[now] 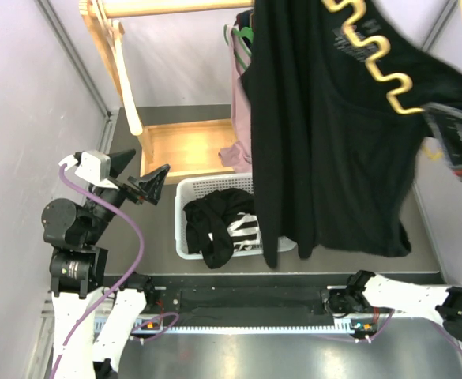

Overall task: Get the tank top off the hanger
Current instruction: Pick up the hanger from the clothesline.

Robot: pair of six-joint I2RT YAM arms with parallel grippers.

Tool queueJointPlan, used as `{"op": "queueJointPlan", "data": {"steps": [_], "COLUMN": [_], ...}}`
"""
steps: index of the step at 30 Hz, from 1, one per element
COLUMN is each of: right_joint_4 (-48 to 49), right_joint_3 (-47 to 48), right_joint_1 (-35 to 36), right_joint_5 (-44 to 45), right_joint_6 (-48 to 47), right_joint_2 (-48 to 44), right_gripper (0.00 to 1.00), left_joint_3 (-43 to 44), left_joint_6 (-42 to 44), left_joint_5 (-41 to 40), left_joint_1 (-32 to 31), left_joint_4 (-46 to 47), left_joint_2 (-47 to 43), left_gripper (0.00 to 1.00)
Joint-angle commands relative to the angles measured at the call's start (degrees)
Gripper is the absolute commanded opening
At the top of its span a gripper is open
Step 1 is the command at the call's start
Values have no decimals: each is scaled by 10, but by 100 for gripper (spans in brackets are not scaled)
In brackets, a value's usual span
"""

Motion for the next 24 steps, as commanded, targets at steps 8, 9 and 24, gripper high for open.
{"op": "queueJointPlan", "data": {"steps": [8, 9, 24], "right_joint_4": [28, 37, 166], "right_joint_3": [25, 33, 72], "right_joint_1": [-3, -2, -2], "right_joint_5": [-16, -17, -24], "right_joint_6": [9, 8, 11], "right_joint_2": [61, 64, 122], "right_gripper": [0, 0, 0], "left_joint_3": [-22, -23, -29], "left_joint_6": [-2, -2, -18], "left_joint_5": [3, 3, 7], "left_joint_1": [1, 1, 1], "left_joint_4": [32, 31, 35], "left_joint_2": [-12, -12, -22], "left_gripper": [99, 99, 99]}}
